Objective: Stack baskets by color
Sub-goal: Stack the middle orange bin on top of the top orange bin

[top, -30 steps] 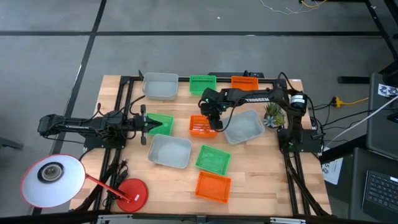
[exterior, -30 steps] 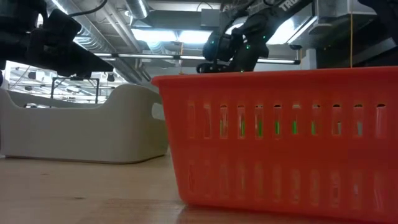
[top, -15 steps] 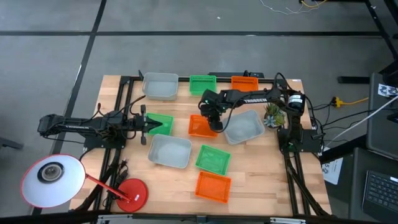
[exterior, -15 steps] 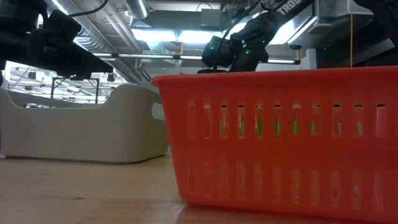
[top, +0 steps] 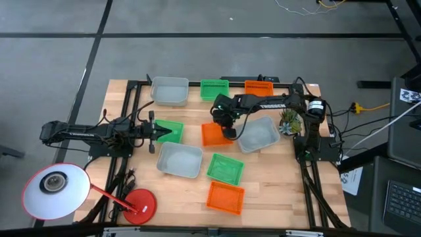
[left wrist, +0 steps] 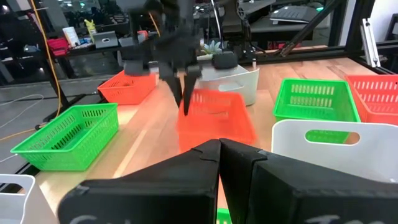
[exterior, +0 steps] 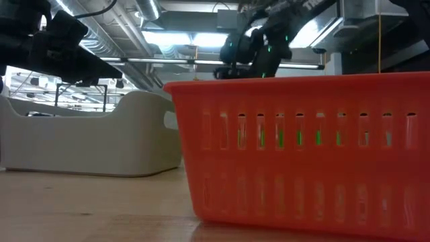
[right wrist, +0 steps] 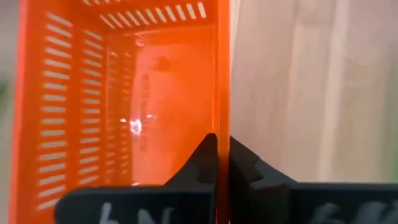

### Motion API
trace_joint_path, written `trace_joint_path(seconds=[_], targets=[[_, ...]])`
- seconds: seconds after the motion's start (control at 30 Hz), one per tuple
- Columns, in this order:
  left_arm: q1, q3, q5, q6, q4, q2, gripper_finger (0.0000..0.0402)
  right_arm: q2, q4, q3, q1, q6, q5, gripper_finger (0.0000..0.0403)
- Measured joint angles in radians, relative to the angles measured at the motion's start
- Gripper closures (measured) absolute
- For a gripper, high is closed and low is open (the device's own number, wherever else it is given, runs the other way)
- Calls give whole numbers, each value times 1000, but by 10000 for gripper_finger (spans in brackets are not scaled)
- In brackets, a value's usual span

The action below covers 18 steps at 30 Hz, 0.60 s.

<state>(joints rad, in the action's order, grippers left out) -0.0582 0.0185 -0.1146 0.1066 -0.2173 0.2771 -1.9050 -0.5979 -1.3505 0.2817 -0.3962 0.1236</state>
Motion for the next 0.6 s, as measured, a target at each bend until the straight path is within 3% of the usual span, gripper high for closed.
trace_joint_path(seconds=[0.17, 0.3, 0.43, 0.6], targets=[[0, 0, 0, 0, 2, 0, 401, 117, -231, -129, 3, -56, -34, 400], [0, 0, 0, 0, 5, 0, 401, 233, -351, -209, 41, -111, -171, 401], [0, 0, 0, -1, 6, 0, 401, 360, -354, -231, 135, -176, -271, 401], [0, 0, 0, -1, 6, 0, 401, 439, -295, -231, 334, -217, -260, 402]])
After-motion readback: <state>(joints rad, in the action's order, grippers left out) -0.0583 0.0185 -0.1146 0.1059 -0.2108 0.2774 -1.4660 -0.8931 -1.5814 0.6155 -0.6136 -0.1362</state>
